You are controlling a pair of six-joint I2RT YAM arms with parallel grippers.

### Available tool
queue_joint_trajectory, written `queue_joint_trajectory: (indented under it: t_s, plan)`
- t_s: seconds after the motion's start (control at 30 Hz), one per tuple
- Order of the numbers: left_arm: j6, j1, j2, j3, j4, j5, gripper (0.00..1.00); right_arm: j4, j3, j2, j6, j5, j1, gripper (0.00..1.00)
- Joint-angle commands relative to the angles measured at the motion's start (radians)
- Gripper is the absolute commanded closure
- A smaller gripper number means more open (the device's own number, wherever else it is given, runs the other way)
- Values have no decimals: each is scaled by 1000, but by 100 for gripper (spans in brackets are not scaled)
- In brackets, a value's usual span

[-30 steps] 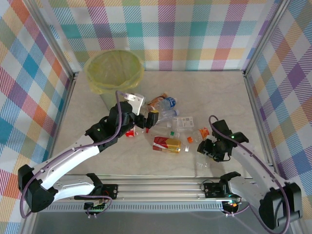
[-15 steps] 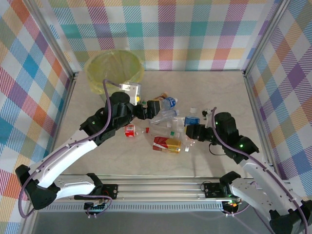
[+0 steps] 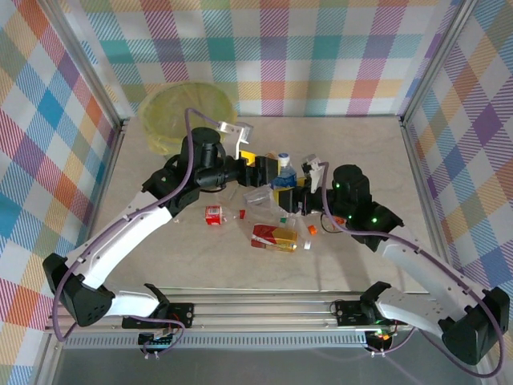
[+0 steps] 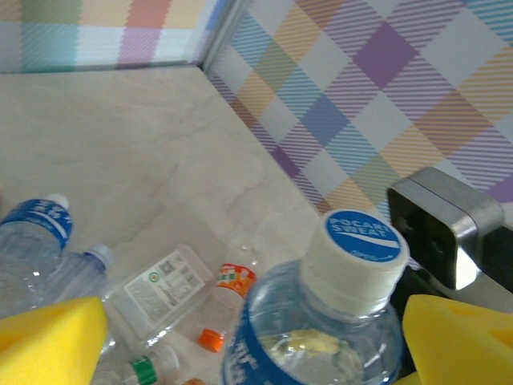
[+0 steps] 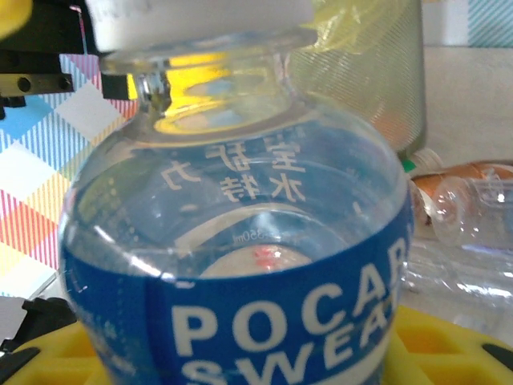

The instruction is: Put the plastic bottles in the bin

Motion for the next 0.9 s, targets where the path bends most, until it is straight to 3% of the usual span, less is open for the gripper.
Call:
queue_joint_trajectory:
  t_s: [0.0, 0.47, 0.8, 0.87]
  plan:
    - [9, 8, 24, 50, 80, 102, 11, 71, 55, 25, -31, -40, 11, 54]
    - [9, 9, 92, 92, 112, 125, 40, 91, 78, 67, -30, -37, 36, 54]
    - [32, 8, 104, 118, 87, 80, 83, 44, 99, 95, -27, 11, 43, 53]
    - [43, 8, 97, 116, 81, 59, 88, 28, 101, 91, -22, 22, 43, 46]
